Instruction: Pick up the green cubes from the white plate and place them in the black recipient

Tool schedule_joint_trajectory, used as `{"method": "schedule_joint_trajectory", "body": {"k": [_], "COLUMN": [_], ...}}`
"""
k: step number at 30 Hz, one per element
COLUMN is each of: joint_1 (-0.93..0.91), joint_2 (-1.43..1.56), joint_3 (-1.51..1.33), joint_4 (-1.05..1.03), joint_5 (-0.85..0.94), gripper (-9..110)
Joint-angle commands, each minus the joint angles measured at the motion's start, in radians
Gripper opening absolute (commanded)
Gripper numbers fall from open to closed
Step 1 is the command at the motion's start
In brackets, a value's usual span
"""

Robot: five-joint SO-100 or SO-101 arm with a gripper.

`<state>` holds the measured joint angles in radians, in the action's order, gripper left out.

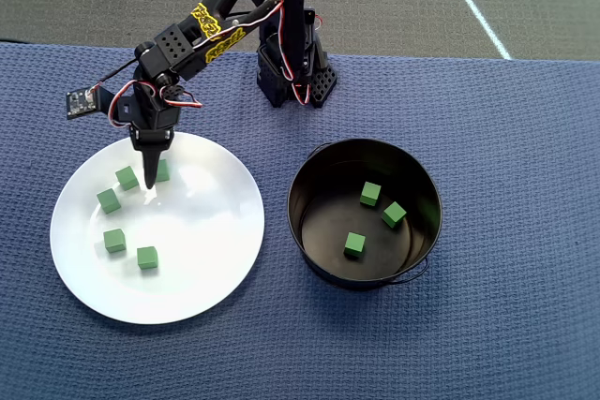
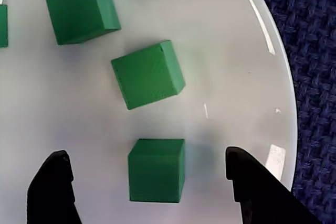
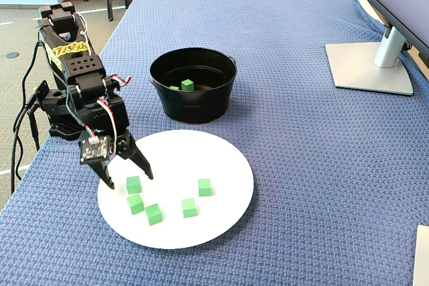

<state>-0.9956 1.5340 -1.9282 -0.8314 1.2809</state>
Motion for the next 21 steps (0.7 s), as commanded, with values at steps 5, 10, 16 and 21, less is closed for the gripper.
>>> {"method": "schedule_joint_trajectory", "body": {"k": [5,10,16,21], "joint_1": [-0.005,-0.008,-0.008,0.003], "joint_2": [-0.018,-0.038,-0.038,-0.018], "joint_3": [-0.049,-0.077,-0.089,-0.084], "joint_4": [0.109,0.161,0.167,0.135], "joint_5": [0.078,0.083,0.071,0.058], "gripper": [31,28,16,20]}}
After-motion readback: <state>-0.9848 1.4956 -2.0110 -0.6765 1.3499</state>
